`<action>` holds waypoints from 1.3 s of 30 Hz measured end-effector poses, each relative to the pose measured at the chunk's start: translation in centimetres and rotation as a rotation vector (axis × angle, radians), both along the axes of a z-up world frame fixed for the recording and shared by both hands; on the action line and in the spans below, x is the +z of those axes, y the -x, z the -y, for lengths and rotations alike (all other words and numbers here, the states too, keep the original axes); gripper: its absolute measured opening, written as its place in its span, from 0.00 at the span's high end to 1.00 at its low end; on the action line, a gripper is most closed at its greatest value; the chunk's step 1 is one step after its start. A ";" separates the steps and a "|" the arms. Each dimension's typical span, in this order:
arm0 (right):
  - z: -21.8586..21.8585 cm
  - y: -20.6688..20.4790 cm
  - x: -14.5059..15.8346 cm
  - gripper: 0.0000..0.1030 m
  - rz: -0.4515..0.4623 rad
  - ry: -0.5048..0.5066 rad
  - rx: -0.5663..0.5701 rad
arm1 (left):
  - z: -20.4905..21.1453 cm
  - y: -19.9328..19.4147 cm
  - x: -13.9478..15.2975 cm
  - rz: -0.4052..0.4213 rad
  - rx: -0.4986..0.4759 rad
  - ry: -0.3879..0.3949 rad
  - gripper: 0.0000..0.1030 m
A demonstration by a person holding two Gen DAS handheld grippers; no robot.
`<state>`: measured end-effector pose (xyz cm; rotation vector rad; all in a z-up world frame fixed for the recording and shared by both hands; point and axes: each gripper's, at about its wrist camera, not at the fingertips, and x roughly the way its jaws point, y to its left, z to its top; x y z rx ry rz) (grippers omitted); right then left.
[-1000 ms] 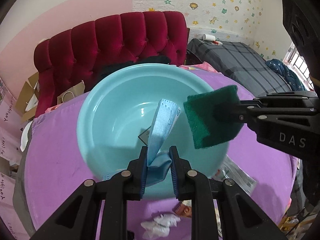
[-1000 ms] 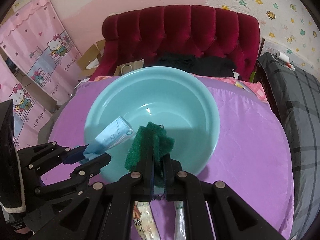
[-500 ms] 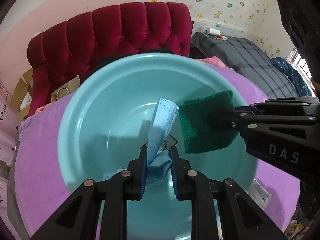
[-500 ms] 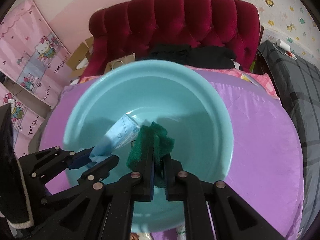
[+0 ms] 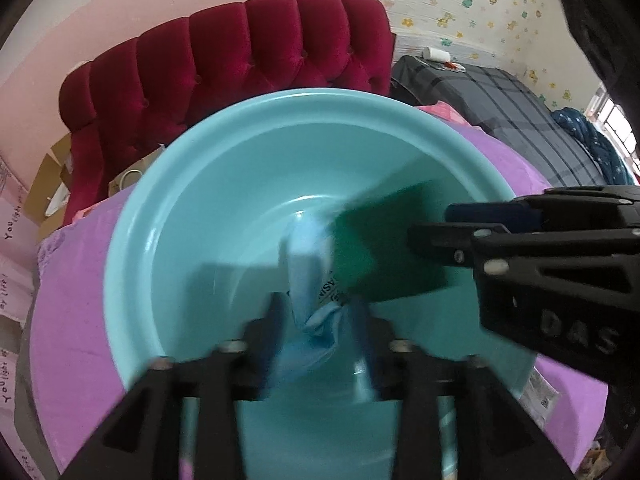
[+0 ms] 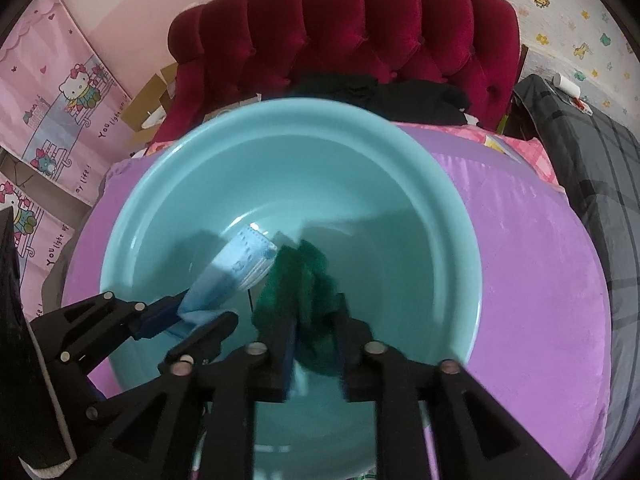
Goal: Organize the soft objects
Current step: 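Open both tools to drop the pad and mask into the basin, then withdraw both tools from the basin back toward the table items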
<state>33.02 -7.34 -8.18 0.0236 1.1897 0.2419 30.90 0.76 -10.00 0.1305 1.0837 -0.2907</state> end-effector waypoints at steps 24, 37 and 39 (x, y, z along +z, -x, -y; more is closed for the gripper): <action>1.1 5.4 6.3 0.00 0.117 0.039 -0.051 | -1.3 6.0 6.0 0.068 0.108 -0.028 0.00; 2.5 11.8 9.1 0.00 0.111 0.046 -0.045 | -2.8 12.2 9.3 0.118 0.117 -0.052 0.00; 2.8 12.7 9.3 0.00 0.102 0.039 -0.045 | -3.1 13.2 9.5 0.121 0.117 -0.044 0.00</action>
